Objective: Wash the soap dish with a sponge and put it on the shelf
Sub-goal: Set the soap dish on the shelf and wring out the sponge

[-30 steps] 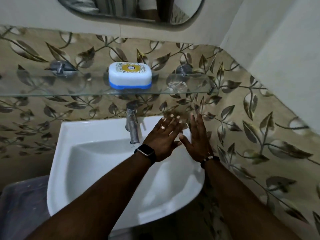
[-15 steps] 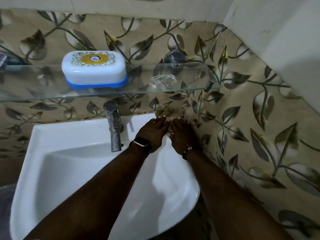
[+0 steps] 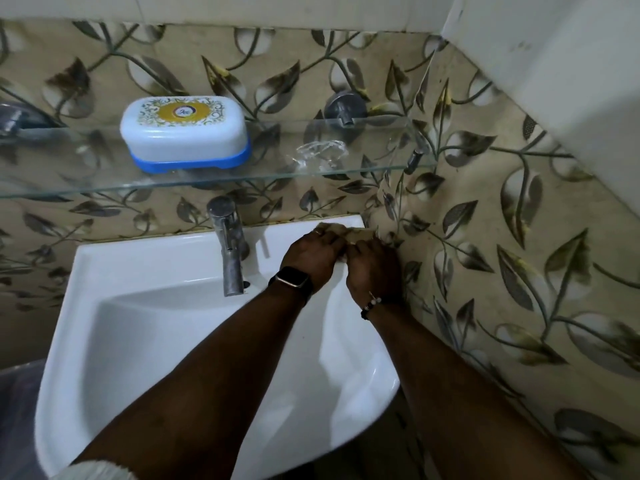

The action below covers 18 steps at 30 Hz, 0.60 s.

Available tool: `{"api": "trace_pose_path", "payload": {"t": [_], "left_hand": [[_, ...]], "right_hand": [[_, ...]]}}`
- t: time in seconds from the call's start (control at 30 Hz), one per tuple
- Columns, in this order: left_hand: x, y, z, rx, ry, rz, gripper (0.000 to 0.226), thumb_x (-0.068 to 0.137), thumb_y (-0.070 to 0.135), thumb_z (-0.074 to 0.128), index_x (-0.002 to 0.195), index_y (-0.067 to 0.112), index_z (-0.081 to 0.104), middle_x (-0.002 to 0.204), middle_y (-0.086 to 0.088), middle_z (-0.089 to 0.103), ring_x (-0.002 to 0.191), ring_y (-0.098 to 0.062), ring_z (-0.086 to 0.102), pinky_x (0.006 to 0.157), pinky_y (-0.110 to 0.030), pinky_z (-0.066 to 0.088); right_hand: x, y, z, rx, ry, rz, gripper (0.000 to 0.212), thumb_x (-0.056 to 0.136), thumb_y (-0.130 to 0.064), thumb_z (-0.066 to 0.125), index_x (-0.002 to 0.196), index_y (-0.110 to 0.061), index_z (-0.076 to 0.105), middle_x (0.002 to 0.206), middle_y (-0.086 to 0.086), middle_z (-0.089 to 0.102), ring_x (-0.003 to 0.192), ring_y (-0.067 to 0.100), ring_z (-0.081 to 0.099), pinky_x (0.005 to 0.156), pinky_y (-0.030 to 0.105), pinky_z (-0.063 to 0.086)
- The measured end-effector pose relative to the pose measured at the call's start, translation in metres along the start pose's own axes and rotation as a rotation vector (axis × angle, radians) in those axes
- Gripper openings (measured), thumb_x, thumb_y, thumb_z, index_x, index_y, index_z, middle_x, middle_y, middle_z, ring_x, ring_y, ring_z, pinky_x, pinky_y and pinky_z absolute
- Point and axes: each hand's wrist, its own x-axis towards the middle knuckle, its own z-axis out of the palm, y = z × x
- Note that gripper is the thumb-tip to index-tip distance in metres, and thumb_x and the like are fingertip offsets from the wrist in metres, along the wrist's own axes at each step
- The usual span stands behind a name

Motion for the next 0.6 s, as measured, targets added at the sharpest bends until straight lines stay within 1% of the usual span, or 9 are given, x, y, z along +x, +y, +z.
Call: {"api": "trace_pose_path", "payload": {"t": [0.07, 0.13, 0.2, 0.27, 0.37, 0.4, 0.47, 0.53, 0.6], "left_hand": [[-0.010, 0.005, -0.008, 0.017, 0.008, -0.022, 0.048, 0.090, 0.007, 0.046, 0.137, 0.014, 0.055, 0.136, -0.009, 0.061, 0.125, -0.034, 0.051, 0.090, -0.040, 0.045], [-0.017, 0.010, -0.018, 0.018, 0.029, -0.030, 0.041, 0.089, 0.007, 0.044, 0.127, 0.013, 0.058, 0.121, -0.009, 0.065, 0.113, -0.033, 0.054, 0.076, -0.039, 0.042], [-0.029, 0.014, -0.035, 0.003, 0.067, -0.032, 0.034, 0.088, 0.006, 0.045, 0.118, 0.012, 0.058, 0.111, -0.010, 0.066, 0.105, -0.033, 0.056, 0.069, -0.039, 0.039], [-0.041, 0.017, -0.052, -0.044, 0.127, -0.038, 0.030, 0.088, 0.005, 0.047, 0.115, 0.012, 0.058, 0.107, -0.010, 0.065, 0.102, -0.033, 0.055, 0.066, -0.039, 0.039], [-0.069, 0.017, -0.083, -0.153, 0.239, -0.053, 0.025, 0.089, 0.006, 0.053, 0.112, 0.014, 0.059, 0.108, -0.008, 0.066, 0.098, -0.034, 0.057, 0.064, -0.036, 0.037], [-0.076, 0.018, -0.092, -0.195, 0.282, -0.054, 0.024, 0.089, 0.006, 0.055, 0.111, 0.015, 0.060, 0.107, -0.008, 0.067, 0.095, -0.034, 0.059, 0.063, -0.035, 0.038], [-0.095, 0.015, -0.115, -0.274, 0.375, -0.050, 0.025, 0.088, 0.004, 0.057, 0.112, 0.013, 0.062, 0.106, -0.010, 0.069, 0.092, -0.035, 0.061, 0.065, -0.037, 0.045], [-0.116, 0.009, -0.141, -0.324, 0.480, -0.045, 0.027, 0.088, 0.003, 0.058, 0.113, 0.010, 0.064, 0.106, -0.012, 0.070, 0.093, -0.036, 0.063, 0.070, -0.035, 0.047], [-0.139, 0.002, -0.168, -0.374, 0.591, -0.051, 0.027, 0.087, 0.001, 0.059, 0.112, 0.007, 0.066, 0.103, -0.014, 0.072, 0.092, -0.037, 0.065, 0.072, -0.036, 0.050]], "right_hand": [[-0.007, -0.004, -0.008, 0.002, 0.048, 0.017, 0.015, 0.081, -0.007, 0.061, 0.091, -0.013, 0.071, 0.084, 0.006, 0.068, 0.086, 0.034, 0.062, 0.071, 0.043, 0.051], [-0.010, -0.008, -0.015, 0.024, 0.092, 0.051, 0.013, 0.084, -0.009, 0.061, 0.092, -0.016, 0.070, 0.085, 0.003, 0.067, 0.086, 0.031, 0.062, 0.070, 0.041, 0.049], [-0.014, -0.015, -0.024, 0.068, 0.155, 0.063, 0.012, 0.088, -0.013, 0.058, 0.092, -0.018, 0.068, 0.086, 0.001, 0.067, 0.085, 0.028, 0.061, 0.069, 0.039, 0.048], [-0.016, -0.021, -0.034, 0.149, 0.229, 0.055, 0.012, 0.092, -0.018, 0.054, 0.096, -0.018, 0.065, 0.090, 0.003, 0.068, 0.084, 0.028, 0.061, 0.070, 0.039, 0.048], [-0.023, -0.042, -0.055, 0.352, 0.341, 0.094, 0.013, 0.093, -0.023, 0.057, 0.105, -0.018, 0.058, 0.096, 0.006, 0.068, 0.085, 0.028, 0.060, 0.074, 0.040, 0.048], [-0.023, -0.048, -0.061, 0.415, 0.363, 0.135, 0.017, 0.093, -0.025, 0.059, 0.108, -0.018, 0.056, 0.098, 0.007, 0.067, 0.087, 0.030, 0.061, 0.075, 0.041, 0.050], [-0.021, -0.069, -0.076, 0.544, 0.400, 0.178, 0.026, 0.093, -0.026, 0.063, 0.116, -0.017, 0.055, 0.105, 0.009, 0.066, 0.094, 0.031, 0.061, 0.080, 0.043, 0.051], [-0.015, -0.094, -0.093, 0.615, 0.447, 0.139, 0.033, 0.094, -0.018, 0.066, 0.124, -0.012, 0.055, 0.114, 0.011, 0.065, 0.103, 0.031, 0.060, 0.086, 0.041, 0.049], [-0.008, -0.122, -0.112, 0.624, 0.512, 0.069, 0.032, 0.093, -0.008, 0.064, 0.124, -0.005, 0.058, 0.116, 0.016, 0.065, 0.107, 0.030, 0.057, 0.090, 0.039, 0.047]]}}
